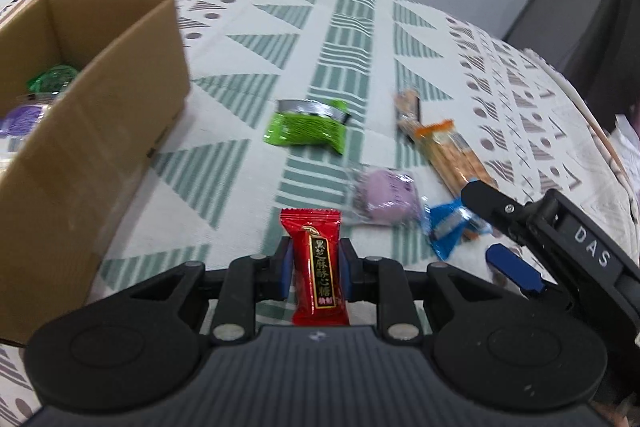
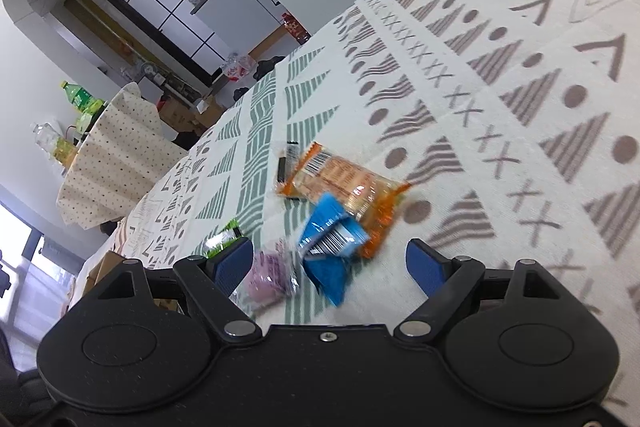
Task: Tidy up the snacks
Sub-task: 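Grasp the red chocolate bar with the left gripper while the right gripper grasps the blue packet, then carry the red bar and blue packet over the box and open both grippers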
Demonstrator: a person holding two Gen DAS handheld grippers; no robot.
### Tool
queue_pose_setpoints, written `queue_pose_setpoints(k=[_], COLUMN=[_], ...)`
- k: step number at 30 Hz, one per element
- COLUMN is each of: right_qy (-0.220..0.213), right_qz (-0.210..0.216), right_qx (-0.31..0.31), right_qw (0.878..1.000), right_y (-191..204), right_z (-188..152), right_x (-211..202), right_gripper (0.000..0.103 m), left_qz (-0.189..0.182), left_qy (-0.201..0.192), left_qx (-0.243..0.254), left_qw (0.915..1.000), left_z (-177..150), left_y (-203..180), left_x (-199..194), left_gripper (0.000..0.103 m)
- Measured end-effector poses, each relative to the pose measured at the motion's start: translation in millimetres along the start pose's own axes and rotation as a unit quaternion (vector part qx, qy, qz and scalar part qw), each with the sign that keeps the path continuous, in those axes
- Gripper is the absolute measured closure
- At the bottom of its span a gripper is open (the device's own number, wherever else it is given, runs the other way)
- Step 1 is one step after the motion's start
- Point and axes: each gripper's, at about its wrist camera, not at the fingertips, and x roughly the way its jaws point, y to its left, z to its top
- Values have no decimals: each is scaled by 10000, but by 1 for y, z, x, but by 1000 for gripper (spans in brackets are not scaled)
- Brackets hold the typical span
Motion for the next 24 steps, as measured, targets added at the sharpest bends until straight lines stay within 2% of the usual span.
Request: queue_pose_setpoints(k=[11, 13, 15, 17, 24], right_qy=[-69, -91, -56, 7, 95], right_qz=[-197, -252, -311, -349, -309], right_qx=[-427, -510, -554, -616, -669], right_qw=[9989, 9983, 9980, 9975, 9972], right_y=[17, 18, 17, 16, 19], right_z=[-1, -1, -1, 0, -6], right_x=[22, 24, 24, 24, 12], right_gripper=[20, 31, 51, 62, 69], left_qz=[210, 225, 205, 197, 15], left_qy=[-57, -60, -55, -92, -227], left_qx=[-436, -448, -453, -440, -437], left_qw=[9988, 9987, 9987, 9988, 9988], left_z=[12, 13, 14, 15, 17], left_y=[24, 24, 23, 22, 20], left_x=[5, 6, 6, 5, -11], left_gripper=[81, 81, 81, 81, 81])
